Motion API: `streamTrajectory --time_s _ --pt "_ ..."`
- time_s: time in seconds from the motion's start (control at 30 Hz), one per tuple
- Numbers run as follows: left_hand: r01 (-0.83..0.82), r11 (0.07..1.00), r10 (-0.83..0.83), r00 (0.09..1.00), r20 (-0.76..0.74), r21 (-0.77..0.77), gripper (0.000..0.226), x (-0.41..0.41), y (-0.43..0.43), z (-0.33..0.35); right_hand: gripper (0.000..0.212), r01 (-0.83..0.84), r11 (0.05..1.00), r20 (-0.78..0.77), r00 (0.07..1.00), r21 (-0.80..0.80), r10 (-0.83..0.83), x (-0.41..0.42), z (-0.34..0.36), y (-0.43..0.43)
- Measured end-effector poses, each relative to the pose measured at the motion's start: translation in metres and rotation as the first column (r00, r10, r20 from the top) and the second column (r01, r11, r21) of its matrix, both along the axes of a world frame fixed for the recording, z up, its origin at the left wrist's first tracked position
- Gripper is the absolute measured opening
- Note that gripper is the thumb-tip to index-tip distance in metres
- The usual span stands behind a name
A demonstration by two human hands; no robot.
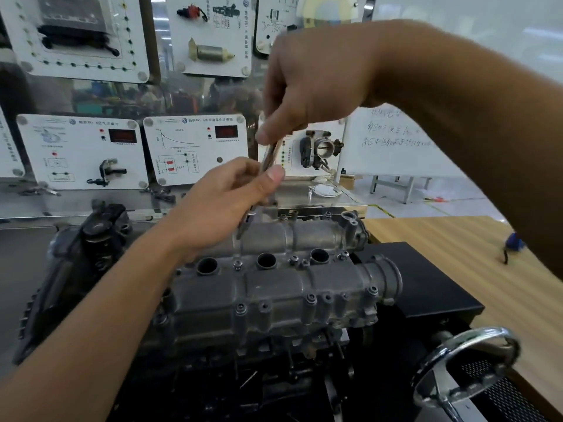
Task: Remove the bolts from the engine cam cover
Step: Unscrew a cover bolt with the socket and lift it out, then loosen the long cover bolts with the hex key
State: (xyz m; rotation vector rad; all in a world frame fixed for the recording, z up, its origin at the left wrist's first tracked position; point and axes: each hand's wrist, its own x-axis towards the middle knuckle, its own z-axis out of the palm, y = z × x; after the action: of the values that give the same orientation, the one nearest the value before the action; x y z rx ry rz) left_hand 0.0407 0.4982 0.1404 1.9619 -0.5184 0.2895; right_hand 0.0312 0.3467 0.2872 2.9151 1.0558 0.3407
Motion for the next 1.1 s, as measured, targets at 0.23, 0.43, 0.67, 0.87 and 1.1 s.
streamTrajectory --time_s 0.23,0.43,0.67,0.87,1.1 --pt "0.16 0.987 -0.157 0.981 0.11 -0.012 0.053 0.0 -0.13 0.016 0.036 0.15 0.812 -0.129 0.987 0.564 -0.093 -0.029 -0.035 -0.164" --pt "0.589 0.737 -0.675 0.654 -0.34 -0.331 0.069 -0.012 -0.319 -0.025 0.038 0.519 0.462 -0.405 0.853 0.719 -0.328 -0.095 -0.106 -0.358" --pt "0.71 0.597 -0.802 0.519 -0.296 -0.374 0.037 -0.038 -0.479 -0.09 0.026 0.683 0.001 -0.613 0.656 0.73 -0.441 -0.15 -0.173 -0.516" --pt "0.634 0.706 -0.66 0.751 -0.033 0.316 0.02 -0.012 -0.538 -0.153 0.026 0.697 -0.208 -0.695 0.546 0.687 -0.468 -0.143 -0.26 -0.579" --pt "0.541 0.583 -0.636 0.768 -0.074 0.606 0.028 0.015 -0.545 -0.197 0.012 0.815 0.153 -0.613 0.531 0.56 -0.585 -0.137 -0.326 -0.58"
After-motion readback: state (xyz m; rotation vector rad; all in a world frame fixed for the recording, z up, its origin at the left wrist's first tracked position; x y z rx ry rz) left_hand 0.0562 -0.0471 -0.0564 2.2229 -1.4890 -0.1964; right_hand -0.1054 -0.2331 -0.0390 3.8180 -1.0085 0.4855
